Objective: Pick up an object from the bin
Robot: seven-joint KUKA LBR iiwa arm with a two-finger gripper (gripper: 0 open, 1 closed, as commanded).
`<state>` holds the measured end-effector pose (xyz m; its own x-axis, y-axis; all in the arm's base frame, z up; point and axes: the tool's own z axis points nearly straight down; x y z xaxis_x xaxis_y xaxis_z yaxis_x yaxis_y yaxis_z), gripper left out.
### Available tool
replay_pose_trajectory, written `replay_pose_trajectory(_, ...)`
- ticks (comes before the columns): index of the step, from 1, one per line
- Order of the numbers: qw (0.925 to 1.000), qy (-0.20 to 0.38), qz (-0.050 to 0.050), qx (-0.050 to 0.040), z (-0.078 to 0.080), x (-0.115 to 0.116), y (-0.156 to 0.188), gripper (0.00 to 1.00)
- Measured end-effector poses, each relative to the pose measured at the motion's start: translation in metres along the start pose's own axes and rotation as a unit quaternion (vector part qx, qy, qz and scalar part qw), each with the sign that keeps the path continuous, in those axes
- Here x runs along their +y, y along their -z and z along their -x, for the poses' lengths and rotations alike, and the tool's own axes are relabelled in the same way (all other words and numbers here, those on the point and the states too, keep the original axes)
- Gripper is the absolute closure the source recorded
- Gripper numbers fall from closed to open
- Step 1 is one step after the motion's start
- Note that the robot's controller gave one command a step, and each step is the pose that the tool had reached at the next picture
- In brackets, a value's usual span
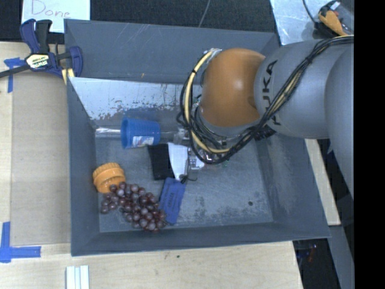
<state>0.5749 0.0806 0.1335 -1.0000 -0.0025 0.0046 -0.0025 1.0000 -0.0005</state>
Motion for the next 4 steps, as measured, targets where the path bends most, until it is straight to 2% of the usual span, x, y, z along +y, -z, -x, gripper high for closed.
replay_pose_trajectory(1,1.0000,-0.002,0.001,-0.0039,0.002,0.000,0.004,0.00)
replay_pose_trajectory(2,0.9711,0.239,0.000,-0.0048,-0.044,0.033,-0.062,0.00)
replay_pose_trajectory(3,0.9674,0.253,0.000,-0.0051,-0.050,0.049,-0.007,0.00)
replay_pose_trajectory(4,0.8937,0.449,-0.001,-0.0020,-0.074,0.023,-0.034,0.00)
